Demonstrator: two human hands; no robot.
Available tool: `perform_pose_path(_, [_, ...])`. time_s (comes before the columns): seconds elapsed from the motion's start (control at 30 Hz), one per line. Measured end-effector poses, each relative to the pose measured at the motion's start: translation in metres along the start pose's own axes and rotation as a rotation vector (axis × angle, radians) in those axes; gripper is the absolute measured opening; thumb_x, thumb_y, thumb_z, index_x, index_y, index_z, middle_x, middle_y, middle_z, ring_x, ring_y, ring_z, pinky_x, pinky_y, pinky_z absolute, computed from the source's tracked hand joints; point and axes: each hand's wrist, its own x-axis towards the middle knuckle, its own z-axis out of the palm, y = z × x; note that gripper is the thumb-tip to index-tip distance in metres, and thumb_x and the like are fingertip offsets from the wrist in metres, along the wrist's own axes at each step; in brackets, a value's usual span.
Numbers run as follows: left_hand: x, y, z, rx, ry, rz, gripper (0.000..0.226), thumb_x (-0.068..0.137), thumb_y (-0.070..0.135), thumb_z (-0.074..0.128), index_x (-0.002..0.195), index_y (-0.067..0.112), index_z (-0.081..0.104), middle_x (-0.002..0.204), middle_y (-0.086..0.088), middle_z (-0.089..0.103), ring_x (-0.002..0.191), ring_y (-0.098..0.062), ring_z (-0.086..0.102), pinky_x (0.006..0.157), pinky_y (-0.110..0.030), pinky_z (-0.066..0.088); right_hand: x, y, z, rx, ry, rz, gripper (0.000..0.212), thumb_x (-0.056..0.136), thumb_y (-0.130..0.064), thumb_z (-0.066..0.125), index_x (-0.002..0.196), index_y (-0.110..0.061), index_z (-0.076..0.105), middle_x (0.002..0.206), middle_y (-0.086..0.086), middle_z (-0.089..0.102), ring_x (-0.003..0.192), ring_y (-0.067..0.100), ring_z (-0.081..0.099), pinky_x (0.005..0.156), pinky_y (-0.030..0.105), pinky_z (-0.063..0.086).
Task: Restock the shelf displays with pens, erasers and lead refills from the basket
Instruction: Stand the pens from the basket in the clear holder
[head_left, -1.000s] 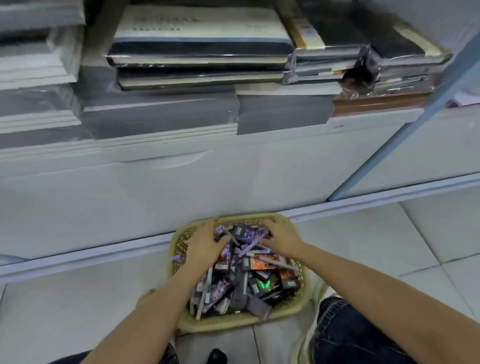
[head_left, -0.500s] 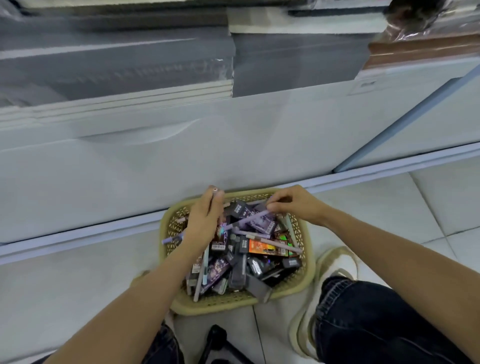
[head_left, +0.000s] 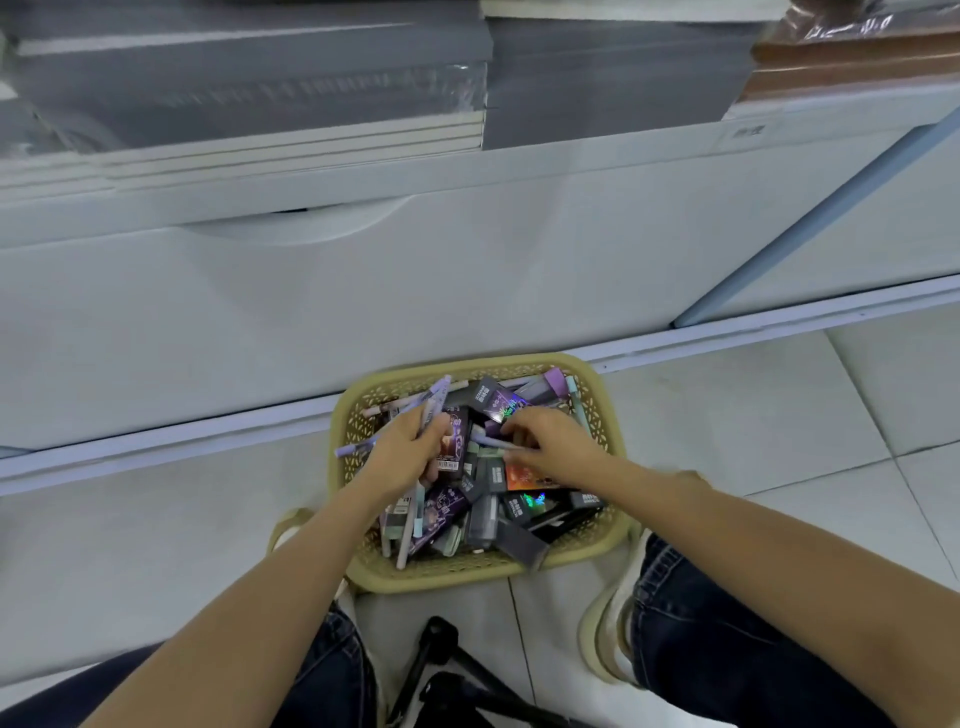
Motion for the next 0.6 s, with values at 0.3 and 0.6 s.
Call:
perform_pose_path(0.3, [-0.003,0.005,0.006,-0.074,-0.014,-0.094,0.029,0.101,0.026,0.050,0.075,0.014,0.044,0.051,0.011,0.034,0.040,-0.003,0.029,0.041,-0.016,0.028,0.007,-0.004,0.006,-0.383,-0.207,-0.033,0.035,0.097,-0.041,0.053,0.101,-0.006,0.058,0.103,0.010,0.059,0.090,0.029,0.061,0.067,0.034,0.041])
perform_pose_path(0.6, [-0.007,0.034,0.009,-0.291,0.068,-0.226,0.013,0.086,0.025,0.073,0.083,0.014,0.067,0.058,-0.009,0.043,0.041,-0.012,0.025,0.039,-0.022,0.022,-0.010,-0.002,-0.072,0.467,-0.242,0.055,0.039,0.101,-0.035,0.048,0.085,-0.002,0.061,0.062,-0.003,0.045,0.045,0.004,0.037,0.046,0.016,0.031])
